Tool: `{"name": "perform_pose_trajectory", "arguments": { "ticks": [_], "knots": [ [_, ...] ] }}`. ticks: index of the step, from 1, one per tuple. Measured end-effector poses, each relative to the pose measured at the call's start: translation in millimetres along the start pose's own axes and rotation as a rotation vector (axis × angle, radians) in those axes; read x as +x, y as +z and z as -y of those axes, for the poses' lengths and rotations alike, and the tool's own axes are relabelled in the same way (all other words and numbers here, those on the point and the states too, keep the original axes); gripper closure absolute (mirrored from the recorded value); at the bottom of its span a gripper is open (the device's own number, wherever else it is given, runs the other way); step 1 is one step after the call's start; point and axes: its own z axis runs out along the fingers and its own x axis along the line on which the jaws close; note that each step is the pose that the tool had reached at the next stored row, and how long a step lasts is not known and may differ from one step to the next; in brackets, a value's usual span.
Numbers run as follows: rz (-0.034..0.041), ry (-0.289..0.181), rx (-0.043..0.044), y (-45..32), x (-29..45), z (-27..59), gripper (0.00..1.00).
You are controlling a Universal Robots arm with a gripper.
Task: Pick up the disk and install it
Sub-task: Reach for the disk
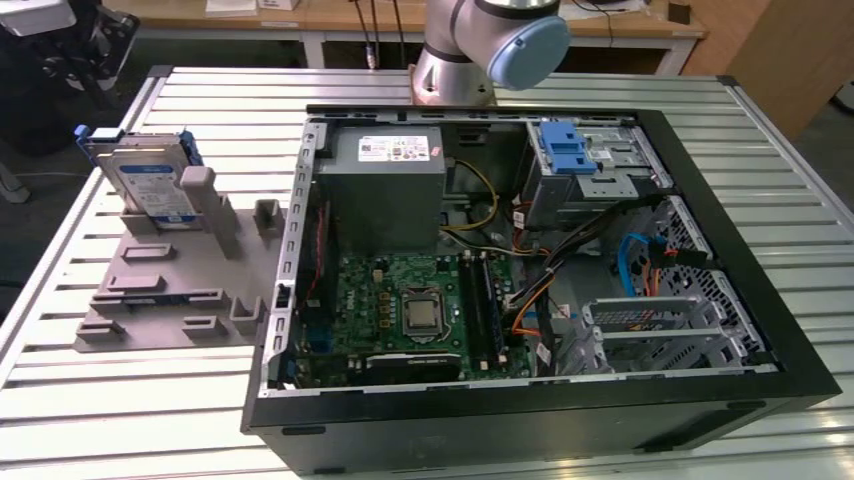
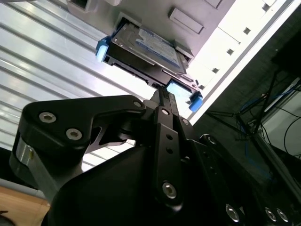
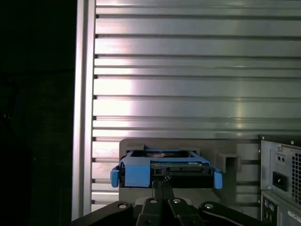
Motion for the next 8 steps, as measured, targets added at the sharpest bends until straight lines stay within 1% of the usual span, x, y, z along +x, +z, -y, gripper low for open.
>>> {"name": "perform_pose_trajectory", "arguments": {
  "ticks": [8],
  "knots": [
    [-0.0001, -0.002, 0.0001, 0.1, 4.9, 6.2, 0.89]
  ]
}}
